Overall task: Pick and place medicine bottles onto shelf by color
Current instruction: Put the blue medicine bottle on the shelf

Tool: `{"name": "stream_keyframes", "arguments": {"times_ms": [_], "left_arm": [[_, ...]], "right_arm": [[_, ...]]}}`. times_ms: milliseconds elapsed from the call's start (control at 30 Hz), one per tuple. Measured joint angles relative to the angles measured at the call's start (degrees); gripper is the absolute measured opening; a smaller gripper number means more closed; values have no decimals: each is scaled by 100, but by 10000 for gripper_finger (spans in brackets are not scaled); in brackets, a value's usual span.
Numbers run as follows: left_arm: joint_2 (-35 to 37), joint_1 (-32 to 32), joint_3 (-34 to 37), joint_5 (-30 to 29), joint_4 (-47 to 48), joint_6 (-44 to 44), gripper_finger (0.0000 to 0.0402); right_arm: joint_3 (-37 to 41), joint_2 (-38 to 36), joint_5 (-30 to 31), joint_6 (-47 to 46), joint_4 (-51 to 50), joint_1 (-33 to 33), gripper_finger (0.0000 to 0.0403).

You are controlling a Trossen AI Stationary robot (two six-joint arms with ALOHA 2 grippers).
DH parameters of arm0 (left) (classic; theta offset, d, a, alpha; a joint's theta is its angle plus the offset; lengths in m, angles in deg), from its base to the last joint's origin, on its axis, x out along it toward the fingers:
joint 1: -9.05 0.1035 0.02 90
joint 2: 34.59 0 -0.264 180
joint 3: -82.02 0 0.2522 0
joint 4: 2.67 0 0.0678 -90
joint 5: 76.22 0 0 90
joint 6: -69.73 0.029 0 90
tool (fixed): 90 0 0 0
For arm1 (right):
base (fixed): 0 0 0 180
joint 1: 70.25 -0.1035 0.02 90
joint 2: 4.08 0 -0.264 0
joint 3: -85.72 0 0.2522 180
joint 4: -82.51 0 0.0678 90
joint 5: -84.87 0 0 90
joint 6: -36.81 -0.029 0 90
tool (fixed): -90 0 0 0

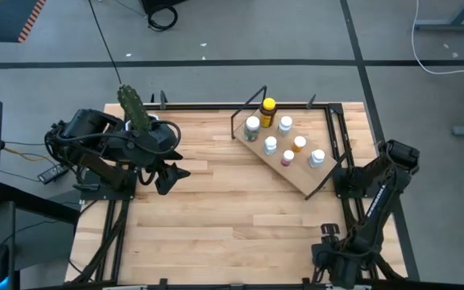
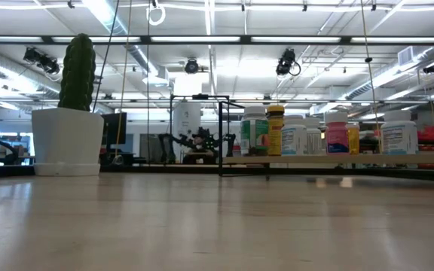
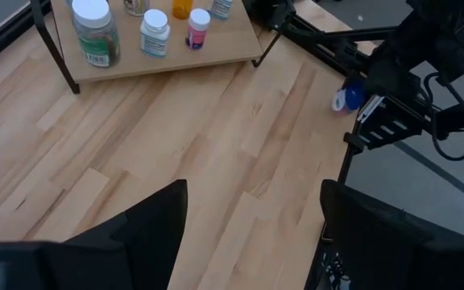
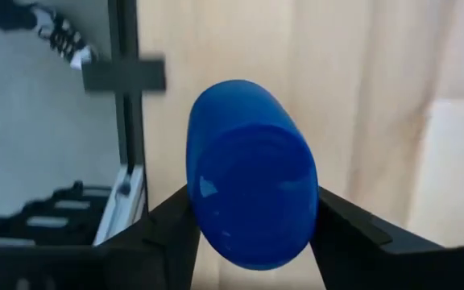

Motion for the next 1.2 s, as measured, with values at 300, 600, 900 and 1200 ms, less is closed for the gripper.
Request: {"name": "stream_keyframes", "arguments": {"times_ms": [300, 600, 900, 1200], "left_arm": [[0, 0, 1, 54, -2, 5, 288], [0, 0, 0, 498, 0, 22, 288], [0, 0, 1, 499, -3, 351, 288], [0, 0, 1, 501, -2, 366, 288]], "right_arm": [[-1252, -44, 437, 618, -2074, 1361, 196], [-1418, -1003, 572, 567, -2430, 3333, 195], [-1003, -1493, 348, 1160, -3014, 4950, 193], [125, -1484, -81, 1473, -2713, 5422, 197]]}}
